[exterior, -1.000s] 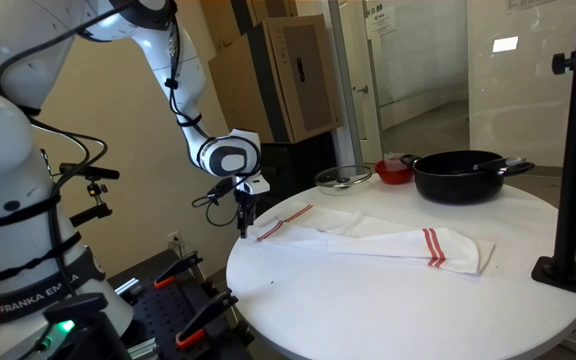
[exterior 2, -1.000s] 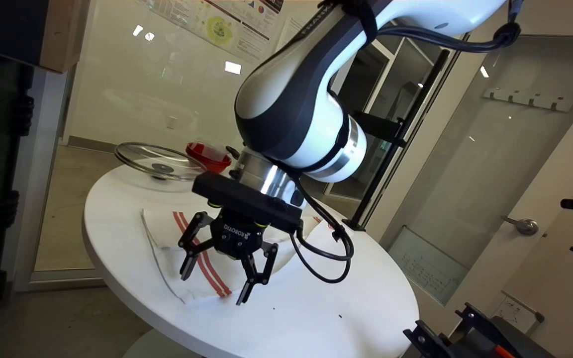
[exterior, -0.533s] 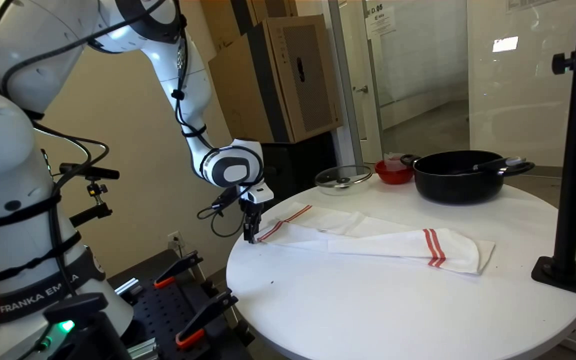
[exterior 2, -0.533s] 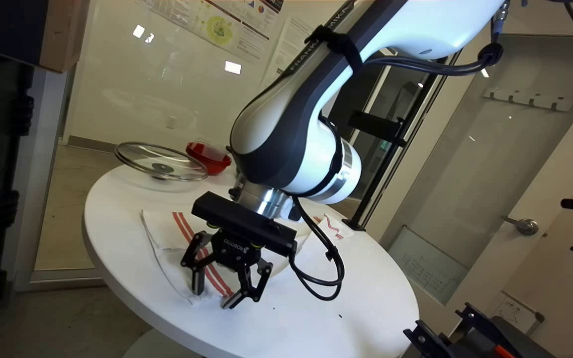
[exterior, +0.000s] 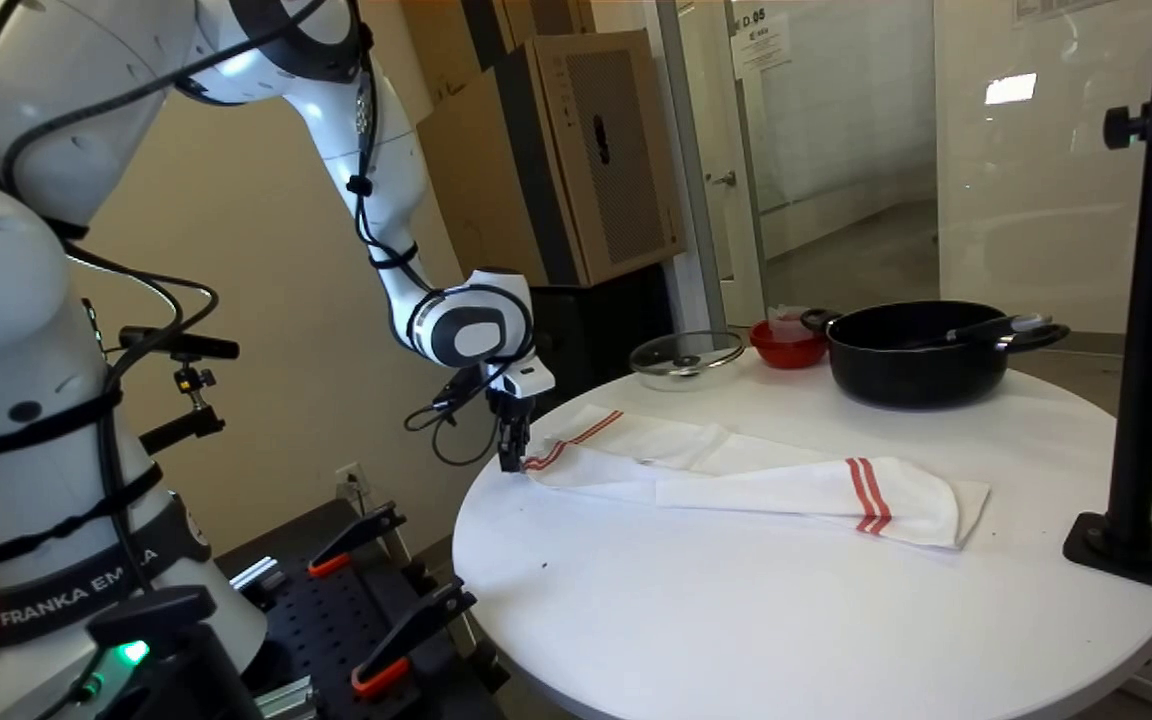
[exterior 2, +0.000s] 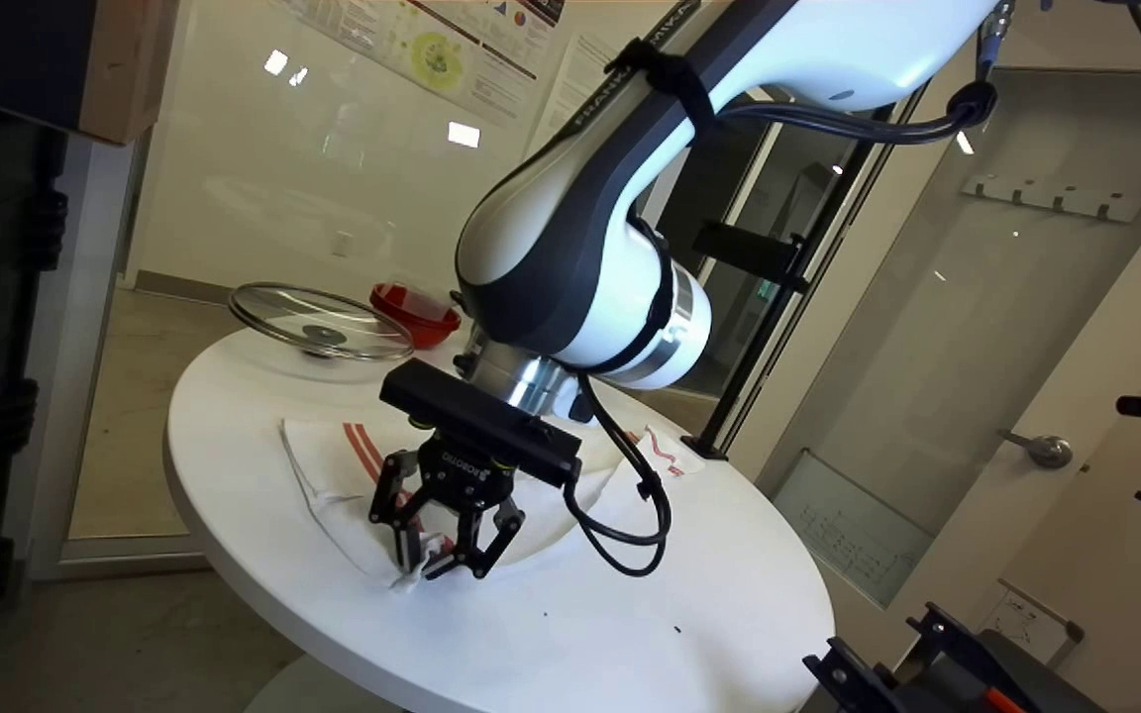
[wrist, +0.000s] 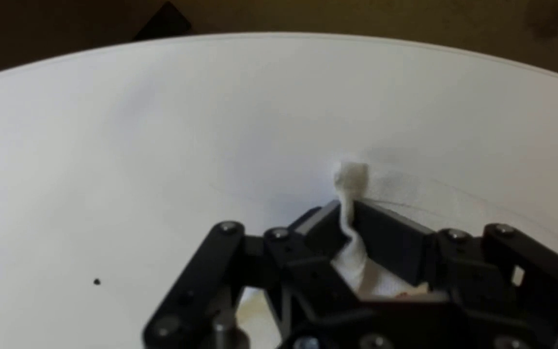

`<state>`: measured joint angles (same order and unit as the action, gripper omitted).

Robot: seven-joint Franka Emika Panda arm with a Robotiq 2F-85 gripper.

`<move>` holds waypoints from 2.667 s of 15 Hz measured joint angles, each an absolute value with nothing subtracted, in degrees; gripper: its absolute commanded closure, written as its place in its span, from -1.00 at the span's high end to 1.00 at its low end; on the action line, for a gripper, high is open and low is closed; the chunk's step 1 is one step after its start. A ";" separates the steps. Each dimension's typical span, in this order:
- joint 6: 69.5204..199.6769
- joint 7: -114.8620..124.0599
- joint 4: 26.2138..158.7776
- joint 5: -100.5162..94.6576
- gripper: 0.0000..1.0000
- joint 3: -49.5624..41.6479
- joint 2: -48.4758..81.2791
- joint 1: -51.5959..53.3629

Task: Fold the towel

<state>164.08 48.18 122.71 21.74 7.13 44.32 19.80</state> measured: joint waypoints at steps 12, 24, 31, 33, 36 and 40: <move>152.98 50.76 117.64 18.51 -1.00 0.22 34.96 18.47; 142.55 61.81 109.31 -7.22 -1.00 -4.79 37.73 25.14; 158.16 59.49 113.35 -0.41 -1.00 2.74 38.11 22.73; 158.52 59.48 113.39 0.36 -1.00 3.57 38.10 21.84; 158.53 59.50 113.39 0.93 -1.00 3.23 38.11 21.55; 157.56 60.72 111.17 3.12 -1.00 0.48 38.60 21.17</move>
<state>157.56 60.72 111.17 3.12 0.48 38.60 21.17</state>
